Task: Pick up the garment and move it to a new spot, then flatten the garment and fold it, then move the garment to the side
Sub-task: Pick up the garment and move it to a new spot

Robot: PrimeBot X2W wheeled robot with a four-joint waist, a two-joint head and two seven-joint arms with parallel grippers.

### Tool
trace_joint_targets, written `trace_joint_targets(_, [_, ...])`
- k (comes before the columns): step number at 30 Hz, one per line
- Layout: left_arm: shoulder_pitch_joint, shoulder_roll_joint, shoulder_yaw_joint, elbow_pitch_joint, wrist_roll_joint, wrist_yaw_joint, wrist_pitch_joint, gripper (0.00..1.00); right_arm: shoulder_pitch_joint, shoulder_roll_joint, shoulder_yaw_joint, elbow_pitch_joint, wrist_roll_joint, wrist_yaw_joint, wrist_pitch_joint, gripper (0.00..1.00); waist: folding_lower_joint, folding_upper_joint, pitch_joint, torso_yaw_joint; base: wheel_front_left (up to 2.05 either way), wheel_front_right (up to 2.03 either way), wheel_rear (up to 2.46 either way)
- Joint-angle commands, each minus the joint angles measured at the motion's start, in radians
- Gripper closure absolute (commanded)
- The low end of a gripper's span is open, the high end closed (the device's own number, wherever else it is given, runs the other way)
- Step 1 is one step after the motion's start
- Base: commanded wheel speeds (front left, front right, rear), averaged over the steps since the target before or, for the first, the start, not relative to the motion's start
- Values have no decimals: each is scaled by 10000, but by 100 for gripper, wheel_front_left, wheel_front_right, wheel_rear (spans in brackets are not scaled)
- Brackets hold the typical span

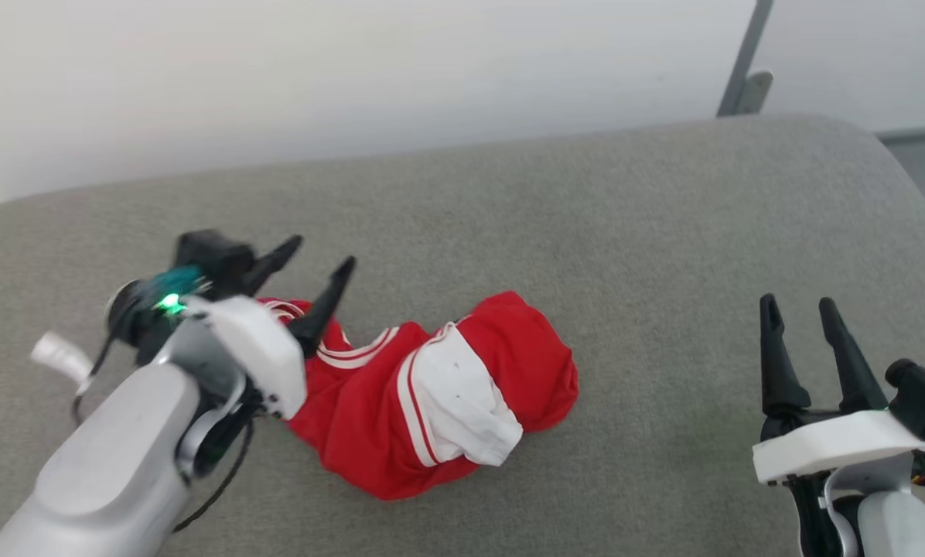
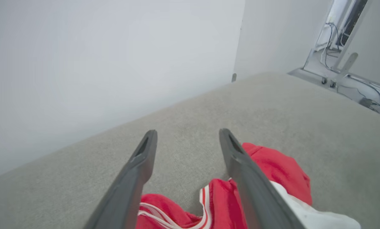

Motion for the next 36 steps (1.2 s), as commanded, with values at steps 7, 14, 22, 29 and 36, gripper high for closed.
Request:
trace_joint_targets(7, [1811, 802, 1105, -1169, -182, 1038, -1988, 0, 303, -78, 5, -216, -3, 0, 140, 0, -1, 0, -423, 341, 0, 0, 0])
trace_joint_targets(14, [3807, 1045, 2295, -2556, -289, 1963, -2623, 0, 504, -176, 49, -341, 60, 0, 166, 0, -1, 0, -512, 629, 0, 0, 0])
trace_joint_targets(22, [5760, 268, 4186, -3625, 365, 2010, -2660, 0, 700, -277, 171, -456, 127, 0, 145, 0, -1, 0, -509, 906, 0, 0, 0])
trace_joint_targets(29, [6793, -669, 5766, -3719, 1072, 1291, -2661, 0, 834, -349, 193, -476, 166, 0, 152, 0, -1, 0, -496, 1026, 0, 0, 0])
trace_joint_targets(36, [7292, -1548, 6750, -3451, 1647, 489, -2662, 0, 918, -326, 177, -428, 142, 0, 149, 0, -1, 0, -557, 1107, 0, 0, 0])
